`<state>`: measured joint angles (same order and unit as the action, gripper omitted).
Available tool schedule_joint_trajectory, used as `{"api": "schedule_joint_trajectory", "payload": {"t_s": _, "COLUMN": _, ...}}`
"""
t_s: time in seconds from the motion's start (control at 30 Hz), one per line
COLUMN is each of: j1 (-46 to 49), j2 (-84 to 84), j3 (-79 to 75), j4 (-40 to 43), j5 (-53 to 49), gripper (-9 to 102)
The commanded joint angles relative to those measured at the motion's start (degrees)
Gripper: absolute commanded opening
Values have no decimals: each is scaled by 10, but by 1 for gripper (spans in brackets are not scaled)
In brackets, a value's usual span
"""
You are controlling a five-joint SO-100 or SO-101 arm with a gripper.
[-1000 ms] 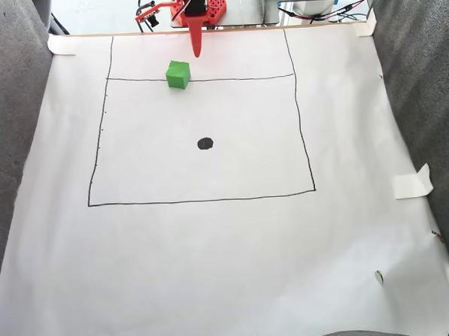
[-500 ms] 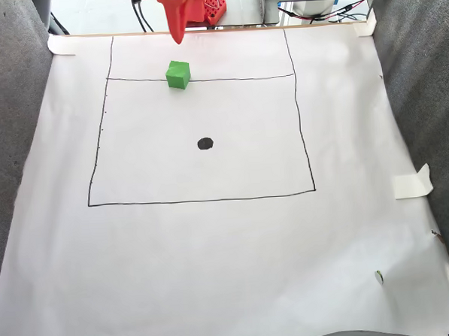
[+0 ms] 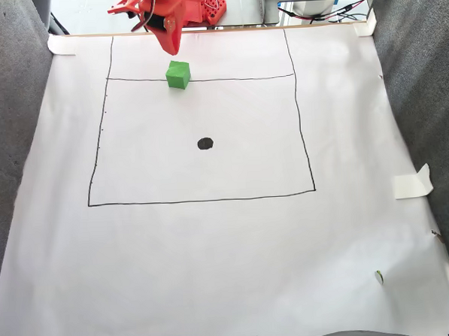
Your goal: Grasp the colored block, Place it on the black dot, and then return the arm to the default position.
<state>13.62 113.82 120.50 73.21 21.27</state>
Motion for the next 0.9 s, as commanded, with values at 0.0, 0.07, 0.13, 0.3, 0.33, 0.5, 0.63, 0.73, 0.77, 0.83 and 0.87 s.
{"api": "schedule_joint_trajectory", "payload": {"t_s": 0.0, "j1": 9, "j2": -8, "j3": -53, "j4": 27, "j5": -11, "gripper": 0}}
{"api": "schedule_joint_trajectory", "payload": {"t_s": 0.07, "j1": 10, "j2": -9, "j3": -68, "j4": 47, "j5": -16, "gripper": 0}}
{"api": "schedule_joint_trajectory", "payload": {"t_s": 0.13, "j1": 5, "j2": -7, "j3": -77, "j4": 68, "j5": -24, "gripper": 0}}
{"api": "schedule_joint_trajectory", "payload": {"t_s": 0.3, "j1": -10, "j2": -18, "j3": -89, "j4": 113, "j5": -41, "gripper": 0}}
{"api": "schedule_joint_trajectory", "payload": {"t_s": 0.33, "j1": -11, "j2": -21, "j3": -90, "j4": 114, "j5": -47, "gripper": 0}}
{"api": "schedule_joint_trajectory", "payload": {"t_s": 0.5, "j1": -14, "j2": -33, "j3": -89, "j4": 114, "j5": -77, "gripper": 0}}
{"api": "schedule_joint_trajectory", "payload": {"t_s": 0.63, "j1": -16, "j2": -30, "j3": -89, "j4": 114, "j5": -98, "gripper": 17}}
{"api": "schedule_joint_trajectory", "payload": {"t_s": 0.73, "j1": -16, "j2": -29, "j3": -88, "j4": 116, "j5": -109, "gripper": 24}}
{"api": "schedule_joint_trajectory", "payload": {"t_s": 0.77, "j1": -17, "j2": -29, "j3": -87, "j4": 119, "j5": -113, "gripper": 28}}
{"api": "schedule_joint_trajectory", "payload": {"t_s": 0.83, "j1": -18, "j2": -30, "j3": -84, "j4": 125, "j5": -119, "gripper": 36}}
{"api": "schedule_joint_trajectory", "payload": {"t_s": 0.87, "j1": -19, "j2": -30, "j3": -83, "j4": 126, "j5": -123, "gripper": 38}}
